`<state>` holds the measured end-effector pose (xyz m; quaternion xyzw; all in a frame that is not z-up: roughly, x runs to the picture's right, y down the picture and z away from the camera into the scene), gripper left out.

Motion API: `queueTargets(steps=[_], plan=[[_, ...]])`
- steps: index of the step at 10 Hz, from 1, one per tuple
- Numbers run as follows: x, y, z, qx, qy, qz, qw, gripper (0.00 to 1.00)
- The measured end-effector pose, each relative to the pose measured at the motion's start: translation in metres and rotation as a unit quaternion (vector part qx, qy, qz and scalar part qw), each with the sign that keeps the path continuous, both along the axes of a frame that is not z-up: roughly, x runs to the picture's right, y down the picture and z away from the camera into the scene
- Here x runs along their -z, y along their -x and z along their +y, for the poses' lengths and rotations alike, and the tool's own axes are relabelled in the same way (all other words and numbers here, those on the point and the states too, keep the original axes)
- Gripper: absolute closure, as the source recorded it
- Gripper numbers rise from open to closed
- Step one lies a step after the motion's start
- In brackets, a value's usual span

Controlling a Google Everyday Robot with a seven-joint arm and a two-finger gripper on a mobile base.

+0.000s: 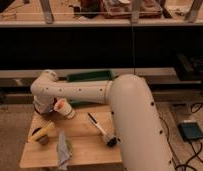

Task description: Wipe purple bowl with sponge

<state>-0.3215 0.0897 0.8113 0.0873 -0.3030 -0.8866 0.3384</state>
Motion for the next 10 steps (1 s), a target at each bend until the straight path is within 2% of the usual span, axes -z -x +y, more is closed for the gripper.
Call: queueTargets(steps=[3, 6, 8, 10], plan=[[0.015, -0.040, -0.017, -0.016, -0.024, 0.039, 0.9988, 0.97], [0.013, -0.068, -0.018, -0.031, -0.022, 0.069, 0.9969, 0.97], [0.012, -0.071, -0.013, -0.027, -0.019, 0.068, 0.9971, 0.97], [0.016, -0.052, -0.007, -0.013, -0.021, 0.054, 0.9983, 0.97]])
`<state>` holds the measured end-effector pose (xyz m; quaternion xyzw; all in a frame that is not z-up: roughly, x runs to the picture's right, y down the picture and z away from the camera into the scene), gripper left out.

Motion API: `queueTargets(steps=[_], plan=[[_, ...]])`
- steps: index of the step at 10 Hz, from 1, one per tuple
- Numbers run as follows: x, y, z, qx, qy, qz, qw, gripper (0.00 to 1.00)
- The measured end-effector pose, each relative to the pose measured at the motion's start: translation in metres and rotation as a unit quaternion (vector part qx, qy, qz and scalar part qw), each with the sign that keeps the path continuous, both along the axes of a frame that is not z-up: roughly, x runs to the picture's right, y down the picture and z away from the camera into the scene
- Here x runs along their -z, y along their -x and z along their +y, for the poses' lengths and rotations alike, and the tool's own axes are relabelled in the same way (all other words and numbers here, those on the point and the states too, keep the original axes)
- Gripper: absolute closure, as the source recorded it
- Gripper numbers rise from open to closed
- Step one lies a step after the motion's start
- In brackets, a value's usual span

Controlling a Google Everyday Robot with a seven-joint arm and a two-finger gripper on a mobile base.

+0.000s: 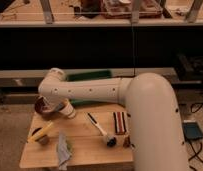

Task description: Wipe purple bowl with sponge

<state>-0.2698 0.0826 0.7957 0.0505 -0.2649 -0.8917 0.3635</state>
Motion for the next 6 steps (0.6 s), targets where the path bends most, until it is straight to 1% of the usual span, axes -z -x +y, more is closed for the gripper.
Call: queueTargets(steps=[1, 2, 3, 4, 5, 6], plan=[[0.002, 0.019, 0.002, 0.012, -0.004, -0.008, 0.9999, 0.97], [0.003, 0.030, 0.003, 0.020, -0.006, -0.012, 0.9997, 0.97], [0.004, 0.038, 0.002, 0.027, -0.011, -0.014, 0.9995, 0.97], [0.008, 0.045, 0.000, 0.036, -0.020, -0.014, 0.9990, 0.97], [0.010, 0.049, -0.003, 0.041, -0.023, -0.013, 0.9988, 0.97], [0.010, 0.053, -0.005, 0.043, -0.022, -0.014, 0.9987, 0.97]])
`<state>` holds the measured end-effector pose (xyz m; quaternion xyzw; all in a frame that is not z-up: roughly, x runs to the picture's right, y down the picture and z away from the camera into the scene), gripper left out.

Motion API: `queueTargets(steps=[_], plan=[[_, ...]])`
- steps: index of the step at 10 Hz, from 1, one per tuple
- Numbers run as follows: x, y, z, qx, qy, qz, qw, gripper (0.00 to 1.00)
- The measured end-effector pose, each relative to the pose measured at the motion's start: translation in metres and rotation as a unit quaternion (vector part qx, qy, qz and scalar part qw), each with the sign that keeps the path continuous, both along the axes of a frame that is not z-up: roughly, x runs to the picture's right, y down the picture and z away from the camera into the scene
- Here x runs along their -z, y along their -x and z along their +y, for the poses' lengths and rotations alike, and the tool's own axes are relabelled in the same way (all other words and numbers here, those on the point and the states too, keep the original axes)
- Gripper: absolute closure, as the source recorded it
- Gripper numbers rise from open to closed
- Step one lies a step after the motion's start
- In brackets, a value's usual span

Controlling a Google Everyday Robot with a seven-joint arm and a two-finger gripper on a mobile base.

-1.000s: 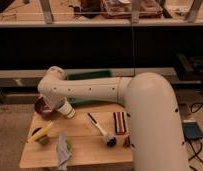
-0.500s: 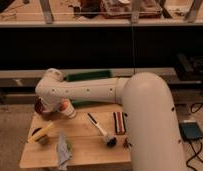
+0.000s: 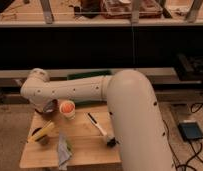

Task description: Wipe purple bowl with sponge

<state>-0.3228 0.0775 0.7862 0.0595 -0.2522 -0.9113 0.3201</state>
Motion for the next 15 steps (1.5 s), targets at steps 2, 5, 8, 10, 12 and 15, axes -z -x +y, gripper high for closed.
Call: queueTargets(steps=[2, 5, 8, 10, 12, 15], plan=[[-0.018, -0.002, 0.004, 0.000, 0.015, -0.003, 0.9999, 0.97], [-0.051, -0.005, 0.019, -0.004, 0.040, -0.019, 0.9990, 0.97], [-0.055, -0.019, 0.009, -0.023, 0.037, -0.024, 0.9987, 0.97], [-0.054, -0.025, -0.003, -0.031, 0.027, -0.024, 0.9989, 0.97], [-0.054, -0.017, -0.011, -0.024, 0.019, -0.026, 0.9992, 0.97], [-0.062, -0.001, -0.016, -0.013, 0.016, -0.031, 0.9993, 0.97]])
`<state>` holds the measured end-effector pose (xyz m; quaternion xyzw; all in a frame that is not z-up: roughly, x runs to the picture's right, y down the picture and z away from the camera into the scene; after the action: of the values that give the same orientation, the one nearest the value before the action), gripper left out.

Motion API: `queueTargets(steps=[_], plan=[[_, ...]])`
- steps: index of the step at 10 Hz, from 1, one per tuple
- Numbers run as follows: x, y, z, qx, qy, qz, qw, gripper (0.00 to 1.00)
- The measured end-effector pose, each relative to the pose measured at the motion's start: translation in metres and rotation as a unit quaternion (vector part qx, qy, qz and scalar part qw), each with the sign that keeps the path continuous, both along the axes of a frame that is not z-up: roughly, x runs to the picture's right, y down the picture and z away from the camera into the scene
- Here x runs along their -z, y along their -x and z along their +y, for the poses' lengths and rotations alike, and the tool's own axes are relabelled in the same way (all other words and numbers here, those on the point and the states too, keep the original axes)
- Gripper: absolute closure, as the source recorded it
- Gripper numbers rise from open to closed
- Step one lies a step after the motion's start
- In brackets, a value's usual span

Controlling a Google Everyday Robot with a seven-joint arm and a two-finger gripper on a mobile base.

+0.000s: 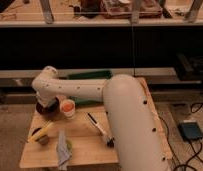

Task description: Wipe purple bowl with sponge

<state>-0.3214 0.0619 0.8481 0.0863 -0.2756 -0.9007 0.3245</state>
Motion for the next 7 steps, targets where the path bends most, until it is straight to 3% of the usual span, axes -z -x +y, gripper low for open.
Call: queueTargets(steps=[3, 7], plan=[[-0.002, 0.012, 0.008, 0.019, 0.005, -0.010, 0.9997, 0.97], [0.012, 0.012, 0.040, 0.049, 0.023, -0.029, 0.9981, 0.97]])
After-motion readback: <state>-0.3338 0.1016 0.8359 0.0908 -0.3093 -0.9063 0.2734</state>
